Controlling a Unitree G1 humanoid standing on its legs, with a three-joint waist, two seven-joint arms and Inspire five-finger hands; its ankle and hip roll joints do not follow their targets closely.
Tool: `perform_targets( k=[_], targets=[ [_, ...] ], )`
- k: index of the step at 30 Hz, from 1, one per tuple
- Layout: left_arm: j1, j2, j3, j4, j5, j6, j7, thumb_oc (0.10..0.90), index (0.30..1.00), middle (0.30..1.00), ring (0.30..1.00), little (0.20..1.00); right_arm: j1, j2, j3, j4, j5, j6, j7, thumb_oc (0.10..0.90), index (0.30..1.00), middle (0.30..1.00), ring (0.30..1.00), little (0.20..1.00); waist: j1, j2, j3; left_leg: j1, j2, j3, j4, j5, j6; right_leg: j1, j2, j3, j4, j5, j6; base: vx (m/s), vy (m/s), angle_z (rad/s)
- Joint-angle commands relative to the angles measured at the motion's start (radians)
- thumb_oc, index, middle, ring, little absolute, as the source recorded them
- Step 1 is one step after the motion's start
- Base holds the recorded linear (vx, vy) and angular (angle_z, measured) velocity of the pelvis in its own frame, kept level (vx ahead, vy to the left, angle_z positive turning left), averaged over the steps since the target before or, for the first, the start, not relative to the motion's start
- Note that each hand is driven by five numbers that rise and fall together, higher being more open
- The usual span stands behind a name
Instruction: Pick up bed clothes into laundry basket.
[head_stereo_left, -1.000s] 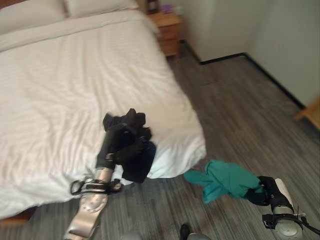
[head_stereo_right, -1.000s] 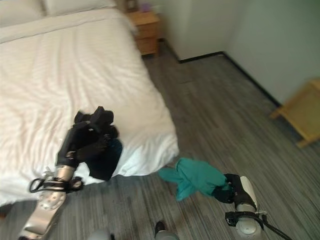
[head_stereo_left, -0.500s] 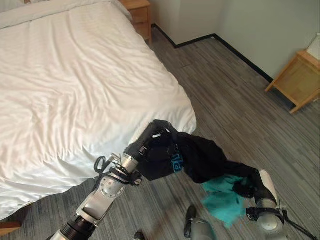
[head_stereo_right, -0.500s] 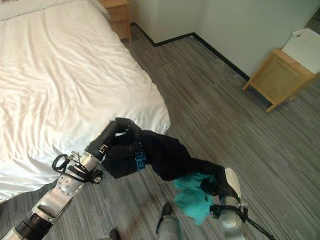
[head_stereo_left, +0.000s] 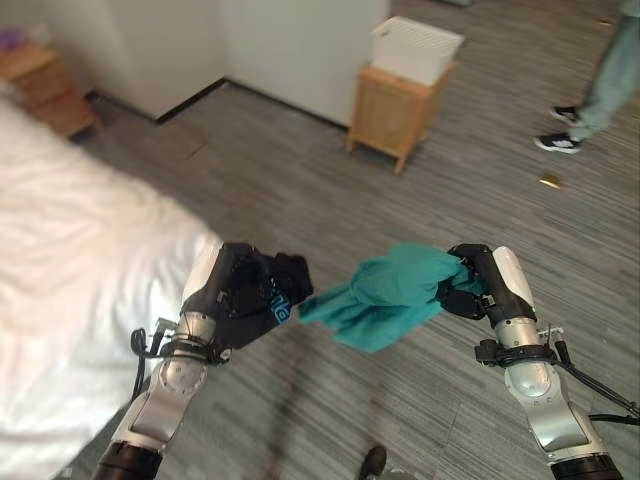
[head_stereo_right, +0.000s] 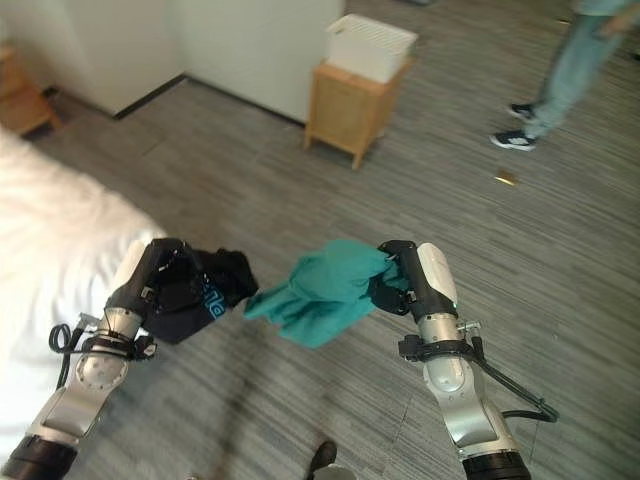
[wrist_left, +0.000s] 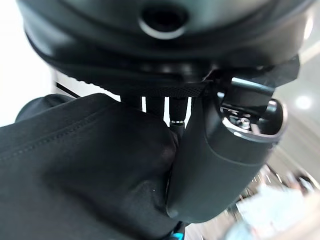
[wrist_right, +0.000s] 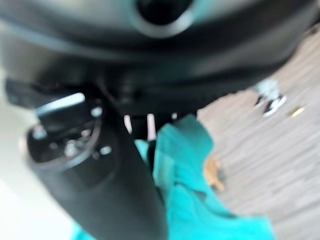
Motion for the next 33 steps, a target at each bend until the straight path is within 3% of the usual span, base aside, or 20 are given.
perform_targets(
  k=[1, 2, 3, 4, 8, 13, 15, 19, 20, 22, 23, 25, 28, 29, 30, 33],
  targets=[
    [-0.163, -0.040, 0.061, -0.050, 0.027, -0.092, 0.147, 0.400, 0.300, 0.300, 0.300, 0.300, -0.073, -0.097, -0.017, -0.125, 0.046, -0.104, 0.008, 0.400, 0.300, 0.300, 0.300, 0.300, 0.024, 0.000, -0.053, -0.123, 0.051, -0.248, 0.077, 0.181, -0.053, 0.080, -0.005, 0.083, -0.054, -0.098, 0.097, 0.11, -0.255, -1.95],
    [-0.165, -0.051, 0.055, -0.028, 0.032, -0.087, 0.152, 0.400, 0.300, 0.300, 0.300, 0.300, -0.073, -0.095, -0.013, -0.118, 0.052, -0.102, 0.011, 0.400, 0.300, 0.300, 0.300, 0.300, 0.034, -0.015, -0.044, -0.165, 0.020, -0.300, 0.113, 0.149, -0.038, 0.094, -0.003, 0.106, -0.053, -0.106, 0.090, 0.06, -0.166, -1.52],
    [-0.167, -0.051, 0.054, -0.026, 0.033, -0.088, 0.154, 0.400, 0.300, 0.300, 0.300, 0.300, -0.074, -0.094, -0.015, -0.118, 0.052, -0.103, 0.011, 0.400, 0.300, 0.300, 0.300, 0.300, 0.033, -0.017, -0.045, -0.172, 0.018, -0.300, 0.116, 0.149, -0.033, 0.090, -0.006, 0.104, -0.054, -0.102, 0.090, 0.11, -0.203, -0.76],
    [-0.171, -0.064, 0.036, 0.000, 0.022, -0.085, 0.145, 0.400, 0.300, 0.300, 0.300, 0.300, -0.091, -0.090, -0.003, -0.089, 0.065, -0.099, 0.005, 0.400, 0.300, 0.300, 0.300, 0.300, 0.053, -0.033, -0.027, -0.234, -0.009, -0.337, 0.151, 0.111, -0.029, 0.113, 0.000, 0.127, -0.056, -0.119, 0.090, 0.11, -0.146, -0.76],
    [-0.151, -0.095, 0.023, 0.008, -0.042, -0.073, 0.110, 0.400, 0.300, 0.300, 0.300, 0.300, -0.143, -0.088, 0.019, -0.009, 0.069, -0.077, -0.017, 0.400, 0.300, 0.300, 0.300, 0.300, 0.086, -0.037, -0.024, -0.299, -0.050, -0.281, 0.028, 0.091, -0.002, 0.137, 0.005, 0.146, -0.061, -0.133, 0.102, 0.21, -0.056, -0.61],
    [-0.165, -0.116, 0.009, 0.041, -0.071, -0.056, 0.116, 0.400, 0.300, 0.300, 0.300, 0.300, -0.210, -0.115, 0.059, 0.059, 0.052, -0.049, -0.033, 0.400, 0.300, 0.300, 0.300, 0.300, 0.125, -0.005, -0.015, -0.366, -0.083, -0.288, -0.213, 0.189, -0.015, 0.197, 0.038, 0.161, -0.063, -0.172, 0.122, 0.31, 0.046, -0.33],
    [-0.151, -0.122, 0.011, 0.032, -0.068, -0.051, 0.118, 0.400, 0.300, 0.300, 0.300, 0.300, -0.222, -0.114, 0.061, 0.057, 0.041, -0.037, -0.032, 0.400, 0.300, 0.300, 0.300, 0.300, 0.137, 0.002, -0.020, -0.408, -0.061, -0.217, -0.306, 0.206, -0.008, 0.249, 0.043, 0.158, -0.063, -0.207, 0.136, 0.49, 0.095, -0.03],
    [-0.123, -0.117, 0.014, 0.014, -0.070, -0.037, 0.112, 0.400, 0.300, 0.300, 0.300, 0.300, -0.220, -0.097, 0.070, 0.039, 0.034, -0.031, -0.020, 0.400, 0.300, 0.300, 0.300, 0.300, 0.134, 0.017, -0.055, -0.410, -0.015, -0.130, -0.316, 0.230, 0.008, 0.303, 0.047, 0.176, -0.058, -0.244, 0.155, 0.48, 0.120, 0.18],
    [-0.116, -0.117, 0.010, 0.010, -0.070, -0.036, 0.109, 0.400, 0.300, 0.300, 0.300, 0.300, -0.217, -0.085, 0.074, 0.034, 0.025, -0.030, -0.016, 0.400, 0.300, 0.300, 0.300, 0.300, 0.137, 0.017, -0.066, -0.407, -0.016, -0.130, -0.313, 0.250, 0.013, 0.313, 0.043, 0.189, -0.044, -0.246, 0.157, 0.59, 0.155, 0.29],
    [-0.111, -0.111, 0.001, -0.004, -0.069, -0.035, 0.104, 0.400, 0.300, 0.300, 0.300, 0.300, -0.188, -0.052, 0.074, 0.024, 0.008, -0.027, -0.016, 0.400, 0.300, 0.300, 0.300, 0.300, 0.144, -0.018, -0.081, -0.395, -0.049, -0.123, -0.303, 0.249, 0.033, 0.312, 0.013, 0.191, 0.029, -0.220, 0.177, 0.49, 0.113, -0.23],
    [-0.115, -0.107, -0.012, -0.007, -0.066, -0.031, 0.101, 0.400, 0.300, 0.300, 0.300, 0.300, -0.168, -0.031, 0.069, 0.012, -0.006, -0.027, -0.020, 0.400, 0.300, 0.300, 0.300, 0.300, 0.145, -0.038, -0.082, -0.378, -0.077, -0.113, -0.301, 0.235, 0.053, 0.295, -0.004, 0.189, 0.090, -0.175, 0.195, 0.36, 0.089, -0.15],
    [-0.127, -0.101, -0.030, -0.006, -0.072, -0.026, 0.104, 0.400, 0.300, 0.300, 0.300, 0.300, -0.147, 0.001, 0.059, 0.001, -0.011, -0.024, -0.026, 0.400, 0.300, 0.300, 0.300, 0.300, 0.135, -0.069, -0.081, -0.341, -0.134, -0.097, -0.300, 0.186, 0.095, 0.249, -0.044, 0.195, 0.229, -0.049, 0.248, 0.40, 0.129, 0.03],
    [-0.152, -0.088, -0.051, 0.000, -0.061, -0.019, 0.108, 0.400, 0.300, 0.300, 0.300, 0.300, -0.132, 0.034, 0.054, -0.023, -0.022, -0.021, -0.024, 0.400, 0.300, 0.300, 0.300, 0.300, 0.087, -0.064, -0.075, -0.260, -0.174, -0.099, -0.314, 0.109, 0.131, 0.104, -0.084, 0.197, 0.439, 0.110, 0.251, 0.36, 0.110, 0.30],
    [-0.153, -0.088, -0.051, 0.001, -0.061, -0.019, 0.108, 0.400, 0.300, 0.300, 0.300, 0.300, -0.132, 0.034, 0.054, -0.024, -0.022, -0.021, -0.024, 0.400, 0.300, 0.300, 0.300, 0.300, 0.088, -0.064, -0.076, -0.261, -0.175, -0.099, -0.314, 0.109, 0.131, 0.101, -0.085, 0.197, 0.441, 0.109, 0.251, 0.53, 0.178, 0.24],
    [-0.177, -0.088, -0.063, 0.004, -0.054, -0.021, 0.115, 0.400, 0.300, 0.300, 0.300, 0.300, -0.125, 0.039, 0.053, -0.046, -0.022, -0.023, -0.024, 0.400, 0.300, 0.300, 0.300, 0.300, 0.035, -0.043, -0.053, -0.190, -0.197, -0.137, -0.332, 0.065, 0.129, -0.022, -0.057, 0.224, 0.451, 0.045, 0.251, 0.55, 0.138, 0.08],
    [-0.194, -0.098, -0.074, 0.019, -0.050, -0.029, 0.115, 0.400, 0.300, 0.300, 0.300, 0.300, -0.098, 0.032, 0.044, -0.071, -0.008, -0.031, -0.024, 0.400, 0.300, 0.300, 0.300, 0.300, -0.041, -0.017, -0.021, -0.101, -0.227, -0.203, -0.337, -0.001, 0.115, -0.141, -0.025, 0.226, 0.314, -0.091, 0.204, 0.63, 0.035, 0.40]
  ],
)
